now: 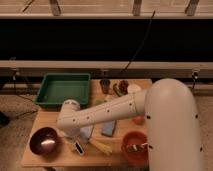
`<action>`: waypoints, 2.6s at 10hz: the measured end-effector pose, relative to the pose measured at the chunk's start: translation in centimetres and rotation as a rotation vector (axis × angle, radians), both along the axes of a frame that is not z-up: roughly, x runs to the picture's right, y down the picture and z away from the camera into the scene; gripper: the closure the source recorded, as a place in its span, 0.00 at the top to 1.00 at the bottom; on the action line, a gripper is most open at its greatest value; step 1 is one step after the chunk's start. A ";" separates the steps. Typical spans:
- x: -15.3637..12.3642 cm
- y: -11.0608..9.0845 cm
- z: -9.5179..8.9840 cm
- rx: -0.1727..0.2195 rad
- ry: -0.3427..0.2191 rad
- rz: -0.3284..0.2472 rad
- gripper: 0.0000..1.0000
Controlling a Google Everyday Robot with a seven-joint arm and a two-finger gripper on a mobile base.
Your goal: Wipe tray with brush
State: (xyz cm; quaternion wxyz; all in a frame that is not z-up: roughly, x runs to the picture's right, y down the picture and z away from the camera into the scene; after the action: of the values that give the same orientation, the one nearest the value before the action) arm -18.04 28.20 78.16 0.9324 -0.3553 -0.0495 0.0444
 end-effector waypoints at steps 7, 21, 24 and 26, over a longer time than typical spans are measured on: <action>0.1 0.4 -0.2 -0.008 0.015 -0.003 0.04; 6.0 -10.2 -4.2 0.038 0.037 0.164 0.01; 5.4 -10.3 -4.8 0.052 0.008 0.137 0.26; 4.5 -8.6 -3.5 0.046 0.011 0.111 0.47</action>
State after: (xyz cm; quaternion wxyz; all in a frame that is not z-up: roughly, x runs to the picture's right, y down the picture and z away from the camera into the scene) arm -13.49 19.60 74.67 0.9367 -0.3302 -0.0648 0.0968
